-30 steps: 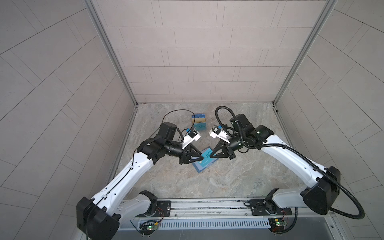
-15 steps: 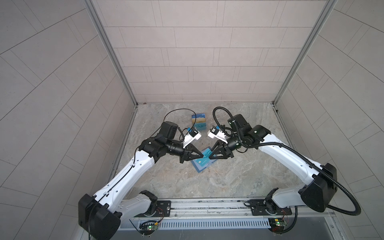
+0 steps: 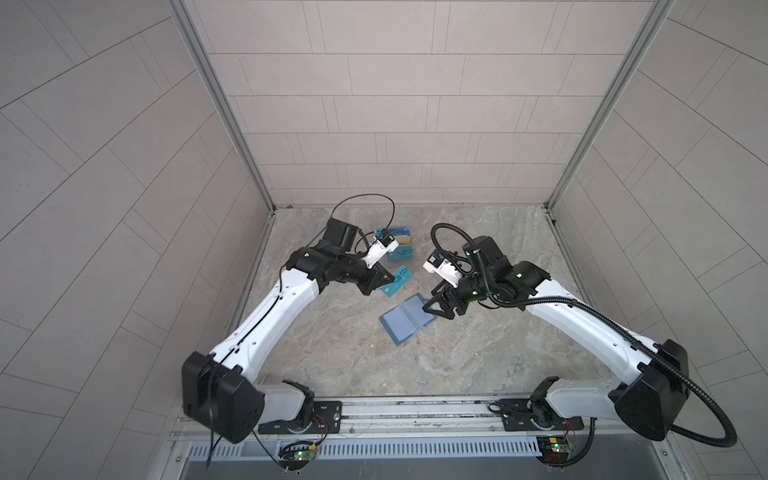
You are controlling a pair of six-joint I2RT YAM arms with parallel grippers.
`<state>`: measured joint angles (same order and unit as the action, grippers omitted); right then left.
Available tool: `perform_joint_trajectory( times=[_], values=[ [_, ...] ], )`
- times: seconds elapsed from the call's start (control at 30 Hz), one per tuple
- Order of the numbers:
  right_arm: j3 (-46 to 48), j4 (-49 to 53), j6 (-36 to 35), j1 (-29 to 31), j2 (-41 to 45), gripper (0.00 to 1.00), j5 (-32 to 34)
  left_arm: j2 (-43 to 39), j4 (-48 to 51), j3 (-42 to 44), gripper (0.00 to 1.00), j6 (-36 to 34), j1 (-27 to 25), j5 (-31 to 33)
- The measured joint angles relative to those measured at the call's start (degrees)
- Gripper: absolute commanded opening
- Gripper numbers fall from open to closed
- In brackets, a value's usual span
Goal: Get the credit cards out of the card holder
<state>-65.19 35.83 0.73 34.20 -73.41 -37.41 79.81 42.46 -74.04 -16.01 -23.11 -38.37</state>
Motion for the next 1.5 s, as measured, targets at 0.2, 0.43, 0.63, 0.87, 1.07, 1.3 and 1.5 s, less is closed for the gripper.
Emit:
perform_joint_trajectory(
  times=[0.2, 0.43, 0.63, 0.87, 1.07, 1.3, 1.5],
  values=[
    [1.64, -0.5, 1.36, -0.02, 2.27, 0.78, 9.16, 10.67, 2.45, -12.0, 0.0, -6.32, 0.0, 8.55],
    [2.67, 0.35, 3.08, -0.02, 2.27, 0.8, 17.49, 20.63, 4.83, -25.35, 0.0, -17.05, 0.0, 14.62],
    [3.76, 0.63, 4.76, -0.02, 2.78, 0.81, 23.3, 29.05, 7.37, -31.95, 0.0, -24.11, 0.0, 18.88],
    [4.13, 0.26, 6.91, -0.02, 4.57, 0.83, 28.17, 33.44, 8.07, -32.96, 0.0, -28.3, 0.0, 20.72],
    [5.18, -0.68, 7.54, -0.02, 4.9, 0.83, 30.58, 35.87, 7.89, -35.3, 0.0, -30.01, 0.0, 21.33],
    [5.18, -0.92, 8.2, -0.02, 4.87, 0.83, 32.15, 38.47, 5.84, -35.5, 0.0, -31.47, 0.0, 23.23],
    [5.18, -0.96, 8.35, -0.02, 4.87, 0.83, 33.16, 40.63, 4.52, -35.58, 0.0, -33.0, -0.04, 23.3]
  ],
)
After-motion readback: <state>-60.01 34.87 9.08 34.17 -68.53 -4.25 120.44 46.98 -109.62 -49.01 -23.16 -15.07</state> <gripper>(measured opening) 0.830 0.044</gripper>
